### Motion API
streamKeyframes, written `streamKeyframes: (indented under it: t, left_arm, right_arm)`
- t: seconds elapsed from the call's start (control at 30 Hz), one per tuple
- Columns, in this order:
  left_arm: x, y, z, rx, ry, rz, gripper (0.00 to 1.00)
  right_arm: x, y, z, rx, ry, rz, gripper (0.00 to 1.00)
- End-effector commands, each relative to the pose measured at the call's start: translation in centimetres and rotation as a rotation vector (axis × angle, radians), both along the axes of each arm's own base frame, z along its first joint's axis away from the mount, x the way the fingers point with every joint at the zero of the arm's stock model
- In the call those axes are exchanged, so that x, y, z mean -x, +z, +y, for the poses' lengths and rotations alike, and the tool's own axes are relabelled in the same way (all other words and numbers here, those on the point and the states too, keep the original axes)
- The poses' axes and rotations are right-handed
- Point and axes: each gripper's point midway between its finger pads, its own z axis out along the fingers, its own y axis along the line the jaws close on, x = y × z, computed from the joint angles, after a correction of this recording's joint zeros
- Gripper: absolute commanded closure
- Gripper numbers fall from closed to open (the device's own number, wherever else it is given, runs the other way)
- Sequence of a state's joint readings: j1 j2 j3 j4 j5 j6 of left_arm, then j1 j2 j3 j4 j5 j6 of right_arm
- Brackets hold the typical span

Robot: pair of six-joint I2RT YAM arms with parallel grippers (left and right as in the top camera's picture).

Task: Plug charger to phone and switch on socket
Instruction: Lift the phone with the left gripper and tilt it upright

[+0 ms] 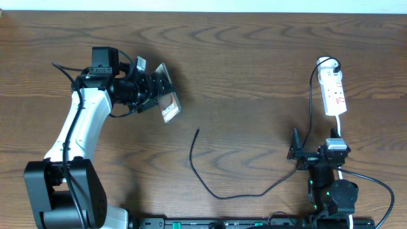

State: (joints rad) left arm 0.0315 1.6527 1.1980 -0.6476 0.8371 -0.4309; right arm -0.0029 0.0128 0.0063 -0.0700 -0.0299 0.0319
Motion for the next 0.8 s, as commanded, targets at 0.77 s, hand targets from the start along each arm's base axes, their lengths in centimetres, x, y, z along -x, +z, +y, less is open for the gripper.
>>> streamKeyframes:
  t: [0.77]
  left_arm:
    - [0.9,7.4,-2.7,0.550,0.222,0.488,0.93]
  right_arm:
    - [0.0,-0.1,0.4,0.019,0.018,0.004,0.01]
